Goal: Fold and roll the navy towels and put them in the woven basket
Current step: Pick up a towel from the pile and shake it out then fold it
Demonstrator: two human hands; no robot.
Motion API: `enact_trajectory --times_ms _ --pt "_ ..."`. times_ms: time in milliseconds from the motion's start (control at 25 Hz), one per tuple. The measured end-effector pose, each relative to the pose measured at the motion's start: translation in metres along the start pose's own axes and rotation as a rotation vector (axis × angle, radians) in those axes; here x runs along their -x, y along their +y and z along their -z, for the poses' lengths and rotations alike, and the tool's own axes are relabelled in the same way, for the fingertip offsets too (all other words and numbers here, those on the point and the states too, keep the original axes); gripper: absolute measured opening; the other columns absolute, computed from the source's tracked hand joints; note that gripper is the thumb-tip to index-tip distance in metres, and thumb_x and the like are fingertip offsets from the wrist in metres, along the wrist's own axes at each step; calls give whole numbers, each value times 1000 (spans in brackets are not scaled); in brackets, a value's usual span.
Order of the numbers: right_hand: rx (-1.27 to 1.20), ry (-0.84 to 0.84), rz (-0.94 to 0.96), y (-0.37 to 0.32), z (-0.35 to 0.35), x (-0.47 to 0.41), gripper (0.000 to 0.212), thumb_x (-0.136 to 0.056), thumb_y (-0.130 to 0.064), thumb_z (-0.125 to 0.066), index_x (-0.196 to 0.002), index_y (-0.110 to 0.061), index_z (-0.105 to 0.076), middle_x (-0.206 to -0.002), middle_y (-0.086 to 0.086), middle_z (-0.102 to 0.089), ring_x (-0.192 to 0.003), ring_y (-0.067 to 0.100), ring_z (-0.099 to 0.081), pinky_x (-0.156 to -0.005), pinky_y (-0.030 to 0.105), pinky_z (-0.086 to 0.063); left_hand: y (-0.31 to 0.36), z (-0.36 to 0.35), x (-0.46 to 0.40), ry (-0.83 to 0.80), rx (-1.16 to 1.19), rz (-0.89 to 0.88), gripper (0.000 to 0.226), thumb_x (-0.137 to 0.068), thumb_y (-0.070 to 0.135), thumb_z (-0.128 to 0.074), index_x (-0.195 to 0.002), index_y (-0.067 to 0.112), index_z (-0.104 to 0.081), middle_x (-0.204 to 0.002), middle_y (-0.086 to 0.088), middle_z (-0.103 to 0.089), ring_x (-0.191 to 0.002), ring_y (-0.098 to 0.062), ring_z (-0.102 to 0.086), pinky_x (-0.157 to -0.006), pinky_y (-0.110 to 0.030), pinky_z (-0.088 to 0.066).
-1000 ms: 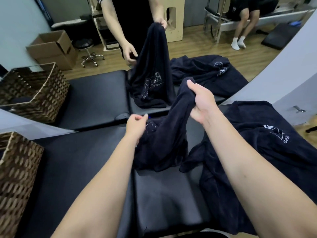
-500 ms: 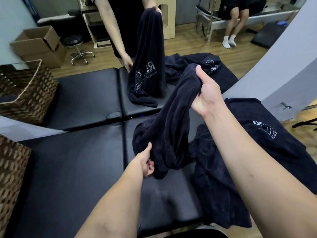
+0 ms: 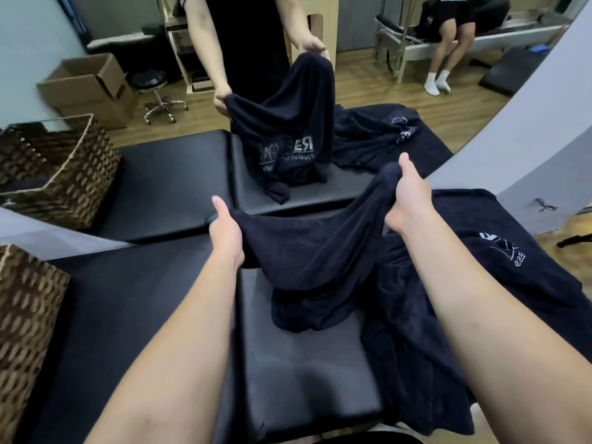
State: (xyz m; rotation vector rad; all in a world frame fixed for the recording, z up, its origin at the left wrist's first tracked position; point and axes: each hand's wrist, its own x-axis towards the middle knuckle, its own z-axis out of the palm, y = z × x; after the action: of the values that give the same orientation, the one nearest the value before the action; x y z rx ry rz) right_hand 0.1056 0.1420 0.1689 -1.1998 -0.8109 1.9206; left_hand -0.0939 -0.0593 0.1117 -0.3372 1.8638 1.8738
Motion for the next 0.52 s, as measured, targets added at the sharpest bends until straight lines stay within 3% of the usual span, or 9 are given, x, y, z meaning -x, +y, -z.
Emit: enact_trajectory --times_ms 80,160,240,320,360,440,520 --pt "37 53 -4 4 8 -7 41 -83 -55 -71 -106 -23 -61 -117 3 -70 -105 28 -69 -93 50 -56 25 3 -1 3 -69 -133 60 -91 77 -41 -86 19 -55 -84 8 -59 -79 -17 -57 -81 -34 -47" --pt "77 90 -1 5 16 -11 36 -79 -52 -73 -97 -23 -62 -117 3 -70 -109 27 -67 -96 49 -54 35 13 -9 -6 -353 -356 53 -90 69 -52 -68 22 -39 -67 7 -43 -65 -19 -43 -68 -34 -36" --pt "124 87 37 9 23 -19 33 -79 -44 -74 -95 -18 -60 -119 1 -69 -109 23 -65 -99 48 -52 32 27 -25 35 -751 -501 45 -91 54 -60 -70 19 -40 -72 2 -49 -74 -27 -49 -69 -35 -35" --pt "152 96 77 16 33 -28 29 -79 -37 -75 -95 -20 -58 -120 0 -67 -108 21 -63 -100 43 -50 22 39 -37 131 -1025 -535 29 -95 42 -59 -86 16 -49 -95 -5 -62 -92 -32 -56 -76 -36 -39" --pt "140 106 97 16 37 -27 21 -83 -33 -74 -89 -20 -59 -109 -1 -67 -101 19 -62 -97 38 -49 20 44 -39 174 -1059 -539 26 -97 40 -57 -89 16 -50 -101 -7 -63 -96 -33 -56 -77 -36 -40" --pt "139 144 128 17 43 -30 23 -92 -25 -69 -75 -20 -53 -84 -6 -57 -81 14 -52 -89 32 -47 21 50 -40 236 -971 -548 34 -99 42 -53 -80 15 -46 -92 -8 -60 -92 -36 -55 -75 -38 -40" --pt "135 164 145 16 45 -30 19 -93 -24 -68 -78 -21 -57 -84 -7 -58 -82 12 -53 -96 34 -49 28 50 -41 189 -805 -477 45 -99 45 -50 -69 14 -41 -76 -9 -51 -79 -33 -47 -69 -38 -37"
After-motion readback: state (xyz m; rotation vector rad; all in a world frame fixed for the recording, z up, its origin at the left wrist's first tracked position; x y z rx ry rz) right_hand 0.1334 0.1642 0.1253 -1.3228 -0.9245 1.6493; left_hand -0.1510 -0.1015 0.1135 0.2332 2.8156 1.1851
